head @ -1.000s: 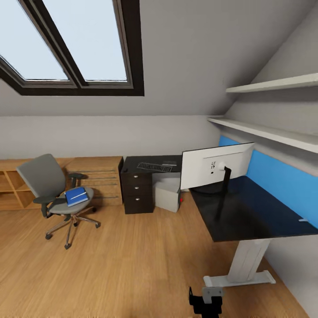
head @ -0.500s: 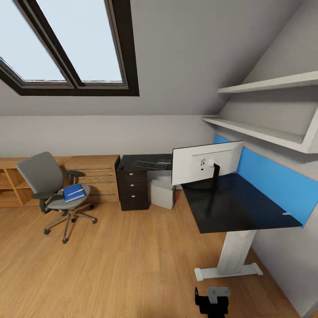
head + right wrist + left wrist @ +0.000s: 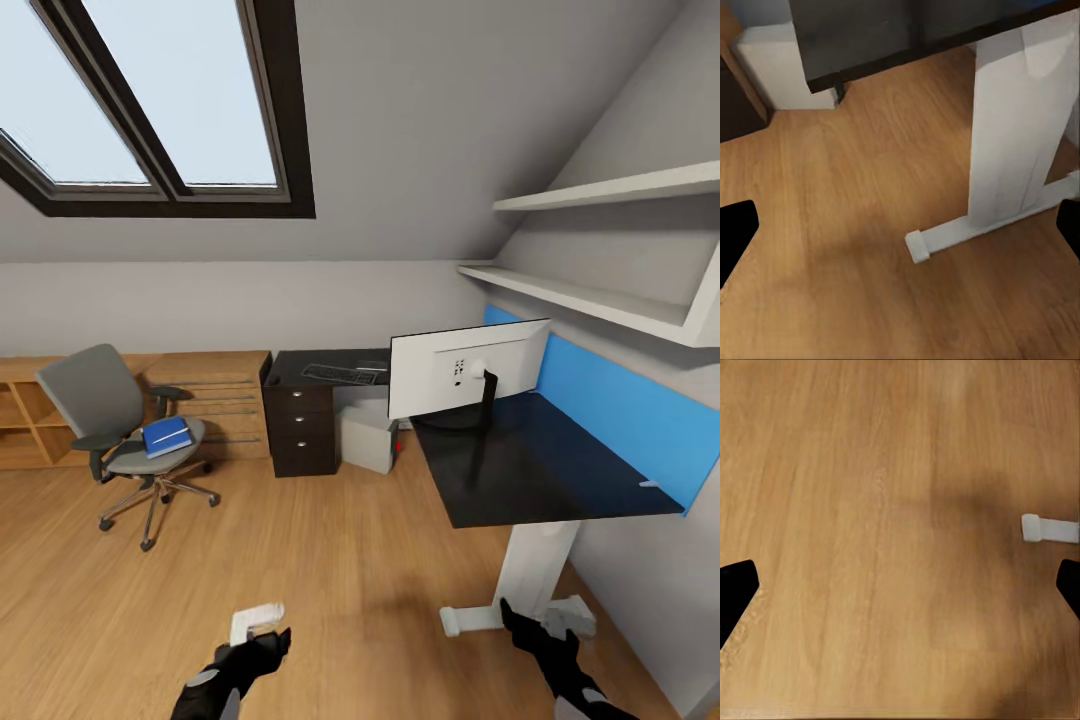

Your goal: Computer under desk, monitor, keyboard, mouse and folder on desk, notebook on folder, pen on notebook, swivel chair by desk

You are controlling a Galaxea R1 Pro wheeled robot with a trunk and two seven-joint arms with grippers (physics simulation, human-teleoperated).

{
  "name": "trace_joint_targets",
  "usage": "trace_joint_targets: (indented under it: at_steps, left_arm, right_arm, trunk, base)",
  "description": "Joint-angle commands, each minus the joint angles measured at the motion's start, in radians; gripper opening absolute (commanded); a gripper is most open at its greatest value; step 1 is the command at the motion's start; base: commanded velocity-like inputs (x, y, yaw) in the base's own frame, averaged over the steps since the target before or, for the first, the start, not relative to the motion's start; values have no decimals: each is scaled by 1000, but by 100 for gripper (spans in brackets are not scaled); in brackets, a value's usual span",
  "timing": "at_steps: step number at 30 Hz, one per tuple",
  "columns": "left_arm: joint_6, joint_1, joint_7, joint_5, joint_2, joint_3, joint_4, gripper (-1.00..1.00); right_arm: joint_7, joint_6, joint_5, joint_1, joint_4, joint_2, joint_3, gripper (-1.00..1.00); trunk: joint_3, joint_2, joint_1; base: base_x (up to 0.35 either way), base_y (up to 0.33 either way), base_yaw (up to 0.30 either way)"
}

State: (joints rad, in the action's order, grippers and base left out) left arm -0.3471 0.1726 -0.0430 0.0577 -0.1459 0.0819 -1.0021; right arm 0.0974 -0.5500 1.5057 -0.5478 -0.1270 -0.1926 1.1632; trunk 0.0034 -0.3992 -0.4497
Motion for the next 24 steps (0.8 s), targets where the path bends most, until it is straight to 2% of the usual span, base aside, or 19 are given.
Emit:
trace_joint_targets:
  at_steps: [1,4,6,7,11,12,18,21,24]
  left_arm:
    - [-8,6,-37,5,-7,-17,-20,100]
    - [-12,21,-121,5,-19,-63,-67,100]
    - [-15,46,-193,5,-27,-101,-116,100]
    - [-15,62,-223,5,-29,-118,-151,100]
    - [-15,69,-236,7,-27,-123,-168,100]
    - [-13,71,-239,8,-16,-123,-174,100]
    - [-8,73,-240,8,-2,-125,-187,100]
    - [-7,73,-240,7,4,-124,-184,100]
    - [-7,73,-240,7,19,-124,-182,100]
  right_arm:
    - [-2,5,14,-21,0,-4,0,100]
    - [-49,34,17,-75,-1,-11,-7,100]
    - [-123,80,18,-142,-1,-17,-11,100]
    - [-164,123,19,-210,-2,-28,-13,100]
    - [-187,167,19,-282,-2,-38,-14,100]
    - [-204,217,19,-345,-2,-42,-14,100]
    - [-216,320,19,-449,-3,-63,-9,100]
    - [-216,324,15,-453,-7,-47,-3,100]
    - [-217,325,-10,-454,-3,1,4,100]
  trunk:
    - [-1,-1,0]
    - [-1,-1,0]
    - [-1,-1,0]
    - [-1,-1,0]
    - [-1,-1,0]
    - [-1,-1,0]
    - [-1,-1,0]
    - [-1,-1,0]
    - [-1,-1,0]
  base:
    - [0,0,0]
    - [0,0,0]
    - [0,0,0]
    - [0,0,0]
    - [0,0,0]
    - [0,0,0]
    - [0,0,0]
    - [0,0,0]
    - [10,-3,0]
